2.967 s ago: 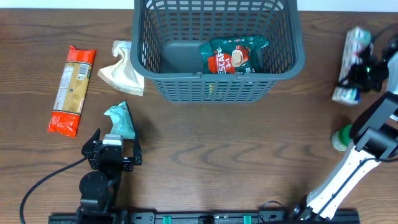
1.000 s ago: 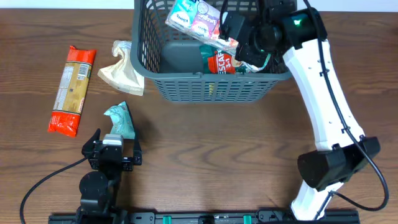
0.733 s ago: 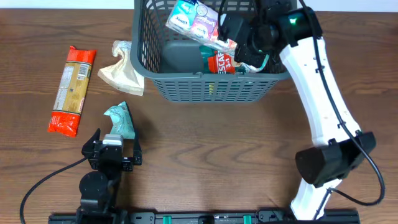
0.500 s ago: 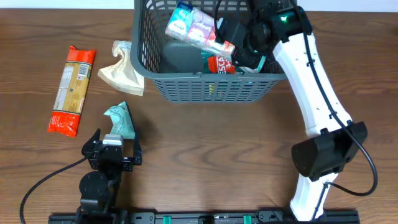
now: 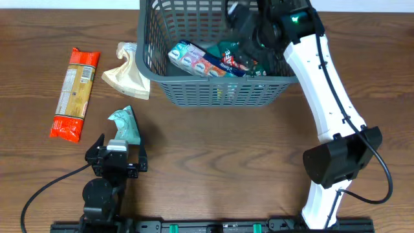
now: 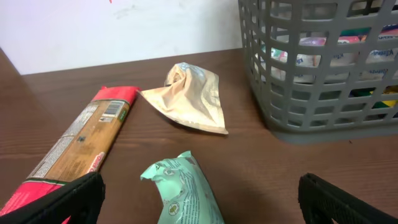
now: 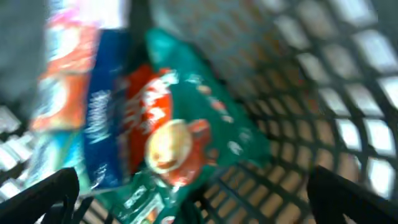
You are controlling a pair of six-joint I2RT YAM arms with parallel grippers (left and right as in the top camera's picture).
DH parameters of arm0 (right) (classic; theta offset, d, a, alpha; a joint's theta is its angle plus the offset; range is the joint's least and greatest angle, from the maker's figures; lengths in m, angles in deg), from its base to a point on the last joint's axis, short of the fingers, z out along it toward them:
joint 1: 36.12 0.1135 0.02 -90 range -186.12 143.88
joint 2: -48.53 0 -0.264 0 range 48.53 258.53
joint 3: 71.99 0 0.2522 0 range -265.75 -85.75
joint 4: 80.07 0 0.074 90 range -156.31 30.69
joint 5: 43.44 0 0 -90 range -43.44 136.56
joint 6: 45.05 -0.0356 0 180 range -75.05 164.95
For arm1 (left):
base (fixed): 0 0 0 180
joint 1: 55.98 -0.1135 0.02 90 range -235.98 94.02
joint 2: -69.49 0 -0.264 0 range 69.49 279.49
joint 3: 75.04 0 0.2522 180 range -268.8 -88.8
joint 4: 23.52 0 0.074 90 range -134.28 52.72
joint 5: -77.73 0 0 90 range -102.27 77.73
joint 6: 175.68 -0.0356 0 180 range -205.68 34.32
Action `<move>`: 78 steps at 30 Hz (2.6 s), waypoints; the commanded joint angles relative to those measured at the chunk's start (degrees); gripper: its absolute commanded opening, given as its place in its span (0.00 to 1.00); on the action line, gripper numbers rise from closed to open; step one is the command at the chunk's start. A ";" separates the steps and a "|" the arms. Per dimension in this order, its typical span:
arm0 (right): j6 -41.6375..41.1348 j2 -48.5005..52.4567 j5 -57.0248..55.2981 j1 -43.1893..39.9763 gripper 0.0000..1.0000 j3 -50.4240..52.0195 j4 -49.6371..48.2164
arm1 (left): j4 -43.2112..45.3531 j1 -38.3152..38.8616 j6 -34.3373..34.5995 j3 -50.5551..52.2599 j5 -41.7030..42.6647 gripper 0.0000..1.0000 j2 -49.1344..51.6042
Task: Pack container
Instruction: 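Release the tissue pack into the basket and withdraw the right gripper, then lower the right gripper onto the green-capped bottle and grasp it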
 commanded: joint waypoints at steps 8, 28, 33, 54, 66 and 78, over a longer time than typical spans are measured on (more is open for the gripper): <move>-45.70 -6.29 -17.49 -4.39 0.99 -13.11 7.93 | -0.50 -0.35 -0.35 1.36 -0.26 0.99 -0.35; -74.55 -9.03 -17.49 -30.82 0.99 -4.42 30.34 | -0.50 -0.35 -0.35 1.36 -0.26 0.98 -0.35; -81.83 -9.03 -17.27 -34.38 0.99 4.98 30.34 | -0.50 -0.35 -0.35 1.36 -0.26 0.99 -0.35; -85.11 -10.27 -15.78 -42.80 0.99 34.10 15.63 | -0.50 -0.35 -0.35 1.36 -0.26 0.99 -0.35; -82.51 -15.50 -15.80 -45.05 0.99 43.15 5.44 | -0.50 -0.35 -0.35 1.36 -0.26 0.98 -0.35; -81.83 -23.28 -15.80 -46.62 0.99 54.95 -4.55 | -0.50 -0.35 -0.35 1.36 -0.26 0.98 -0.35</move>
